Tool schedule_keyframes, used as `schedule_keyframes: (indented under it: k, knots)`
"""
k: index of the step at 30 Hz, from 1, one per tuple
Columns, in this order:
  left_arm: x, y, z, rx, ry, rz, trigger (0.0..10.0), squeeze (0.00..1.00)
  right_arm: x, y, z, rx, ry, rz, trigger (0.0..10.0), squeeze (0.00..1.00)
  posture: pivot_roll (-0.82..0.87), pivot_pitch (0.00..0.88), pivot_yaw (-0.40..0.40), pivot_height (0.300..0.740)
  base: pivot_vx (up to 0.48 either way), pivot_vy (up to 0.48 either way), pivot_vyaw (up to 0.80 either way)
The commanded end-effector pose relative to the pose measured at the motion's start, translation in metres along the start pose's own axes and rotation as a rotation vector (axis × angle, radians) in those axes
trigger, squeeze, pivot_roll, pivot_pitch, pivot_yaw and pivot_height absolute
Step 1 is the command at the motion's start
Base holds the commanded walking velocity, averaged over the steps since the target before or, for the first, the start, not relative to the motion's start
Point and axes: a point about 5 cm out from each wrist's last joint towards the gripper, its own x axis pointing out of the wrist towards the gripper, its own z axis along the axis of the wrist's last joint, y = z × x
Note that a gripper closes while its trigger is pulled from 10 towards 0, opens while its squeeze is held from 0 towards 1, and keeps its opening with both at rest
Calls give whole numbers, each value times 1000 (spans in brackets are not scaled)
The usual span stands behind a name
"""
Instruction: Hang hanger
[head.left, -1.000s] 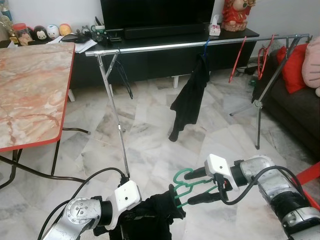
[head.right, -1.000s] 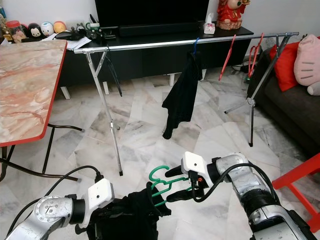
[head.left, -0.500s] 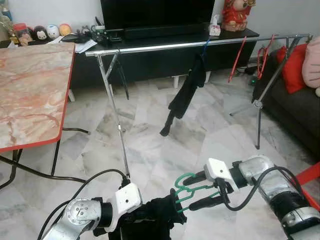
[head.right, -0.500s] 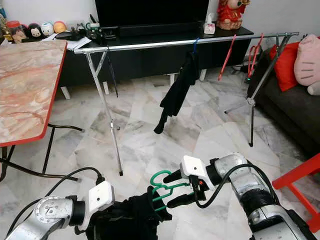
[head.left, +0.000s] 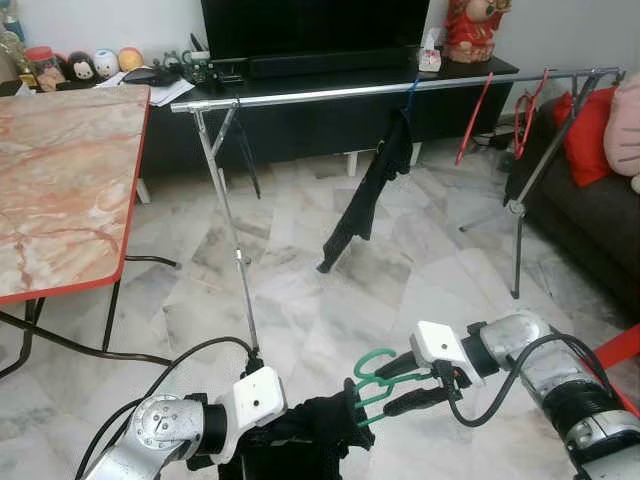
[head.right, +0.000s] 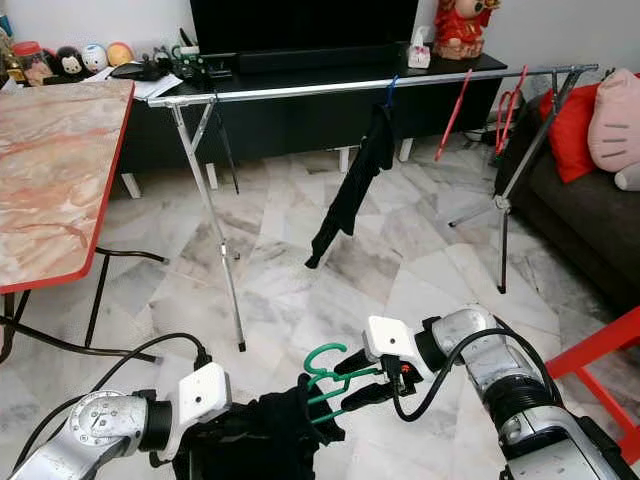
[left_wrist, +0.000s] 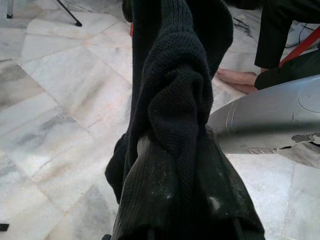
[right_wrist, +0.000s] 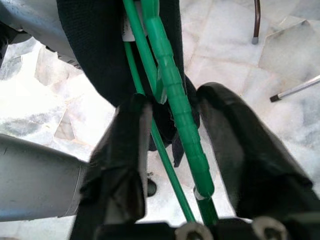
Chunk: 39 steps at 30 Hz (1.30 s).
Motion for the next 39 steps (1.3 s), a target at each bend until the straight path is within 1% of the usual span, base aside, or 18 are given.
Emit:
schedule_keyframes:
  k: [1, 8, 34, 35, 39]
  knots:
    - [0, 1, 7, 33, -13, -11, 10000, 0, -3, -5, 6, -29, 11, -3, 0, 0, -78, 0, -7, 740, 0, 0, 0]
    - [0, 1, 8, 35, -15, -7, 10000, 0, -1, -7, 7, -27, -3, -13, 0, 0, -77, 0, -7, 740, 0, 0, 0]
    - [-2, 3, 9, 55, -10, -15, 10000, 0, 4, -6, 9, -12, -41, 3, 0, 0, -73, 0, -7, 740, 0, 0, 0]
    - [-4, 3, 8, 54, -5, -26, 10000, 1000, 4, -6, 9, -12, -43, 3, 0, 0, -73, 0, -7, 740, 0, 0, 0]
    - [-5, 5, 8, 66, 3, -28, 10000, 1000, 5, -6, 9, -12, -46, 3, 0, 0, -73, 0, -8, 740, 0, 0, 0]
